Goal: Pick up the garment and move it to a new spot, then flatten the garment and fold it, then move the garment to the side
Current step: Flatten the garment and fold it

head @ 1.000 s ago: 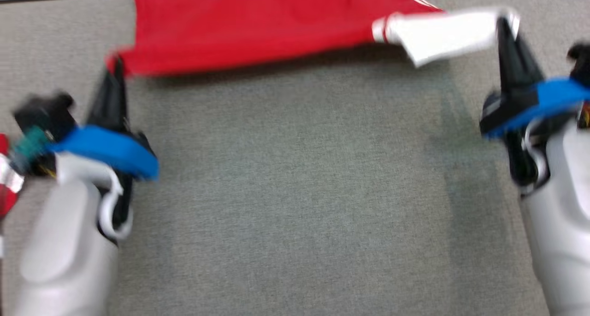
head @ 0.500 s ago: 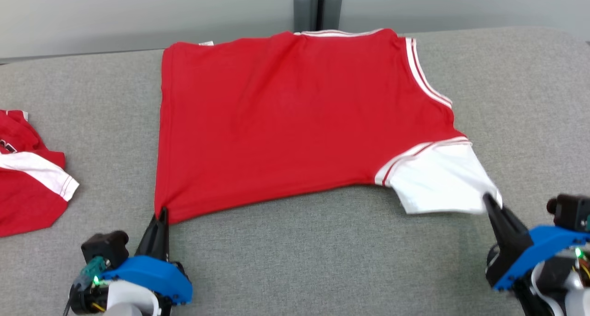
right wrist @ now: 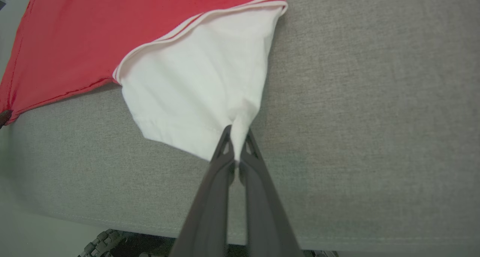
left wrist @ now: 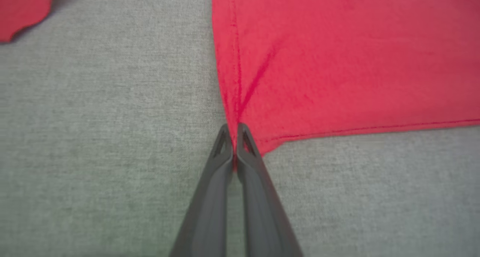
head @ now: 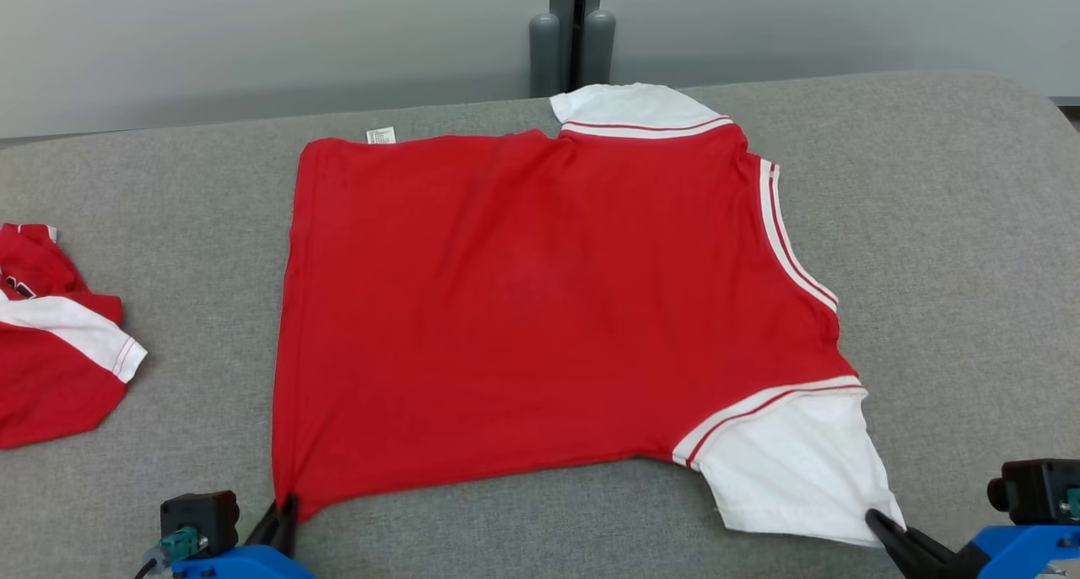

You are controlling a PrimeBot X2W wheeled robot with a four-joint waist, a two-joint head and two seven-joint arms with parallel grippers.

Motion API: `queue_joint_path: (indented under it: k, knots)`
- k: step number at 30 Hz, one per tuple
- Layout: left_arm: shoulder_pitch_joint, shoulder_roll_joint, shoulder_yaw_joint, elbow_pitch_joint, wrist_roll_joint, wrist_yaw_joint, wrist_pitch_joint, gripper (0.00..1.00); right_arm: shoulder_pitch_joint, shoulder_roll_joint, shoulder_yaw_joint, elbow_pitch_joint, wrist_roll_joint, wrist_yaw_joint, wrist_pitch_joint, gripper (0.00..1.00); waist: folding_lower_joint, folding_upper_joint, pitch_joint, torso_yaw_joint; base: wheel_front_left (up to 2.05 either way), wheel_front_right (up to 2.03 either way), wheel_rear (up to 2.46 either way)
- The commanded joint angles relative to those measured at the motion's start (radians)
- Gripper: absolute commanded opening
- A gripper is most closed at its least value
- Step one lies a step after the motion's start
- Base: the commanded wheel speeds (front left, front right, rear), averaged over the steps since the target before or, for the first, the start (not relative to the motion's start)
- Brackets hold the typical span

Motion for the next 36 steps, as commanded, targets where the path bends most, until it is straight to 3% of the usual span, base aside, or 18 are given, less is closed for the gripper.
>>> queue_joint_path:
  k: [1, 6, 13, 26, 36]
  knots:
    - [0.028, 0.024, -0.002, -0.04, 0.001, 0.014, 0.037, 0.0, 0.02, -0.002, -0.005, -0.026, 0.009, 0.0, 0.011, 0.0, 0.0001, 0.0, 0.0, -0.002, 0.0, 0.0, 0.0]
    - [0.046, 0.059, 0.015, -0.201, -0.023, 0.034, 0.112, 0.0, -0.021, -0.002, -0.012, -0.099, -0.007, 0.0, -0.017, 0.0, 0.0001, 0.0, 0.001, -0.001, 0.0, 0.0, 0.0]
    - [-0.04, 0.003, 0.051, -0.277, -0.118, 0.012, 0.123, 0.0, -0.203, -0.002, 0.007, -0.083, -0.08, 0.0, -0.106, 0.0, 0.0001, 0.0, 0.016, 0.007, 0.0, 0.0, 0.0]
    - [-0.237, -0.097, 0.108, -0.122, -0.203, -0.019, 0.053, 0.0, -0.491, -0.115, 0.088, 0.122, -0.074, 0.0, -0.02, 0.0, 0.0001, 0.0, 0.086, 0.035, 0.0, 0.0, 0.0]
    - [-0.34, -0.137, 0.117, 0.025, -0.207, -0.054, -0.023, 0.0, -0.657, -0.163, 0.138, 0.279, -0.055, 0.0, -0.162, 0.0, 0.0001, 0.0, 0.134, 0.046, 0.0, 0.0, 0.0]
